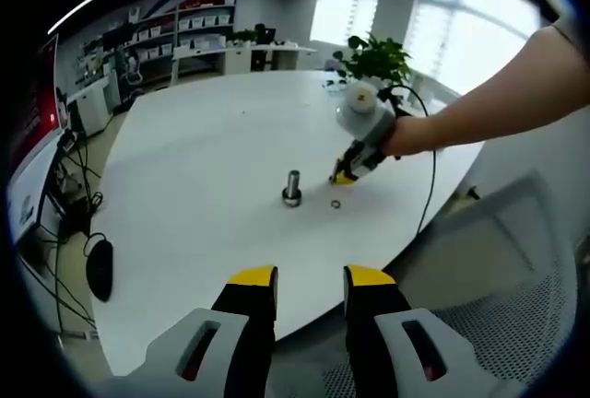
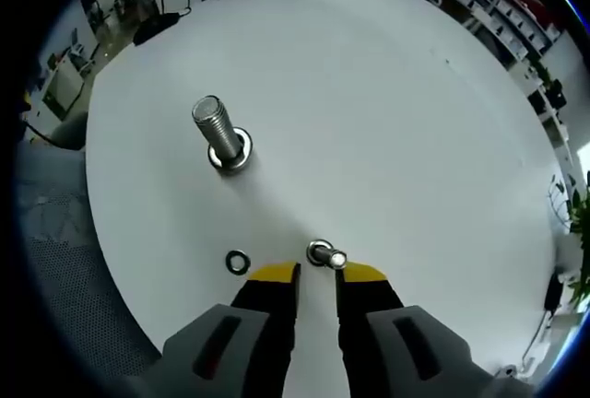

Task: Place the washer onto the threaded stud by aligning its center hole with the stud, sliding it down to the base, and recovering from edge contact or off-axis alignment until the washer reaches the visible bottom stop.

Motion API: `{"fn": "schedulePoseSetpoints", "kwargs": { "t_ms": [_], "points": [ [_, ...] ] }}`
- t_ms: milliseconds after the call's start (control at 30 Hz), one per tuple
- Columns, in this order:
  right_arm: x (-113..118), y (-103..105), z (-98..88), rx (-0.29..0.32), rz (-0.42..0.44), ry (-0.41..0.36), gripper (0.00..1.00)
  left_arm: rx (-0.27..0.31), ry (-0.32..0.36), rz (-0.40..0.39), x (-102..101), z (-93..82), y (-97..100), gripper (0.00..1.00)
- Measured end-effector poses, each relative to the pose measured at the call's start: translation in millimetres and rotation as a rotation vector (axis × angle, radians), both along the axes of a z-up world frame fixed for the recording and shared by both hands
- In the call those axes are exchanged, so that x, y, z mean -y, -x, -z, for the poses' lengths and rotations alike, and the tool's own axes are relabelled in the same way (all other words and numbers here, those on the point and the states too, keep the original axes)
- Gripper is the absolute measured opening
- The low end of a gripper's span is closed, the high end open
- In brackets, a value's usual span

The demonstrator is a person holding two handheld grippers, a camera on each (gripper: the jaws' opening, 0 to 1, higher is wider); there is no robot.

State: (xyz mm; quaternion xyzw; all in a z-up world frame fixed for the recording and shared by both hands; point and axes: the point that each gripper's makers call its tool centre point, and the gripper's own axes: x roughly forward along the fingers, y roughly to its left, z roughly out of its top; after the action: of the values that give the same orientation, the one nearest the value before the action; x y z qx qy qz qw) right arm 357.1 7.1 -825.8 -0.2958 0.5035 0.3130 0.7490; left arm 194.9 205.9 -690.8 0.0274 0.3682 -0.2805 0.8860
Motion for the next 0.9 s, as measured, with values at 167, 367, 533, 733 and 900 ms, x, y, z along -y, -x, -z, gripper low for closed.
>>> {"fn": "schedulePoseSetpoints", "kwargs": {
  "t_ms": [167, 367, 533, 733, 900],
  "points": [
    [-2, 3, -5.9, -0.016, 0.08, -0.052, 0.2, 0.004, 0.001, -0.001, 0, -0.6, -0.3, 0.27],
    [0, 23, 3.2, -0.043, 0.023, -0.001, 0.23, 0.006, 0.001, -0.001, 0, -1.2, -0.1, 0.27],
    [-6, 34, 3.8, -0.061, 0.025, -0.037, 0.24, 0.011, 0.002, -0.008, -1, -1.9, -0.8, 0.27],
    [-24, 42, 4.1, -0.096, 0.051, -0.081, 0.27, 0.015, 0.005, -0.006, -1, -2.7, -1.0, 0.27],
    [-34, 43, 9.6, -0.091, 0.013, -0.062, 0.26, 0.014, 0.002, -0.003, -1, -2.3, -0.5, 0.27]
  ]
}}
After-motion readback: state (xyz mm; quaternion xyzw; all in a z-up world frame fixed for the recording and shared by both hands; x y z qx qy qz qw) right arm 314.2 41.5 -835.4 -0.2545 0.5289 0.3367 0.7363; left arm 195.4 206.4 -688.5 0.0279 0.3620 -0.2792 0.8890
